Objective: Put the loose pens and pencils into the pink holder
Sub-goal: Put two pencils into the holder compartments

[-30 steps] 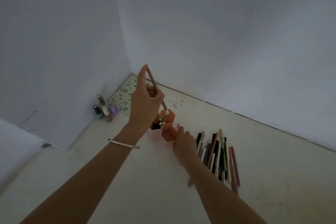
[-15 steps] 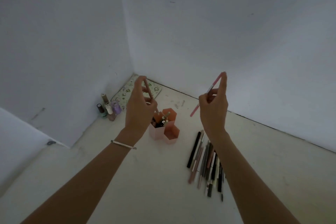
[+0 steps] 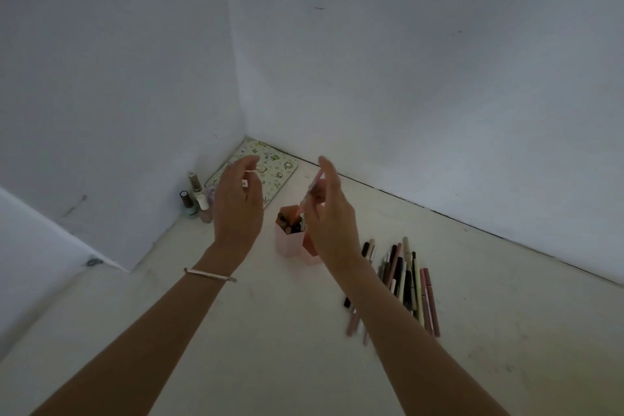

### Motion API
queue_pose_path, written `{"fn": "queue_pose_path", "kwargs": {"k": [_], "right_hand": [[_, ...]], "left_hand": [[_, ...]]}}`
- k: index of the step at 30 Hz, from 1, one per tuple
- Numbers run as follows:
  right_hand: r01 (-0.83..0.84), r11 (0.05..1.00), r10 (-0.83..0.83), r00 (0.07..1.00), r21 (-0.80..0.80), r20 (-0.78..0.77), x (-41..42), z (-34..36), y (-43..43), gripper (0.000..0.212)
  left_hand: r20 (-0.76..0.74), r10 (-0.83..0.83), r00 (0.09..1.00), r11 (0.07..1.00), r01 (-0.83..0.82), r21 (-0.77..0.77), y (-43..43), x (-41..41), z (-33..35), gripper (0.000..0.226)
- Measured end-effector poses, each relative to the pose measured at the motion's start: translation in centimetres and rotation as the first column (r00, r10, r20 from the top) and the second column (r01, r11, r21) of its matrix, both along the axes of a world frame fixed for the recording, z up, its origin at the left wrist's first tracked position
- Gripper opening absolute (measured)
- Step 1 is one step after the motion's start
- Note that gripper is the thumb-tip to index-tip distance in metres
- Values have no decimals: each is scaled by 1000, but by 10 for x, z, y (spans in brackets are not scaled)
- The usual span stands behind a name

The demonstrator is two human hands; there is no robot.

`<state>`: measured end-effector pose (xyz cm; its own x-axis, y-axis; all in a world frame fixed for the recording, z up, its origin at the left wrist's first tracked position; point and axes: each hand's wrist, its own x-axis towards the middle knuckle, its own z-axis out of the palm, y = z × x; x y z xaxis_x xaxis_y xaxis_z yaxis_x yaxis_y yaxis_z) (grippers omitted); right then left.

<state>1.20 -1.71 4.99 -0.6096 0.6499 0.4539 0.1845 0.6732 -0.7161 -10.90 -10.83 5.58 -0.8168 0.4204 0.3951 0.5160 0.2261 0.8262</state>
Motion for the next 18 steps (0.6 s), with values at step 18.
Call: {"fn": "queue_pose_path", "kwargs": {"k": [18], "right_hand": [[458,877,-467,884,-146,-32,107,-2,65,36]], "left_hand": [[146,-466,873,497,394,-773,79,151,-72,28]]}}
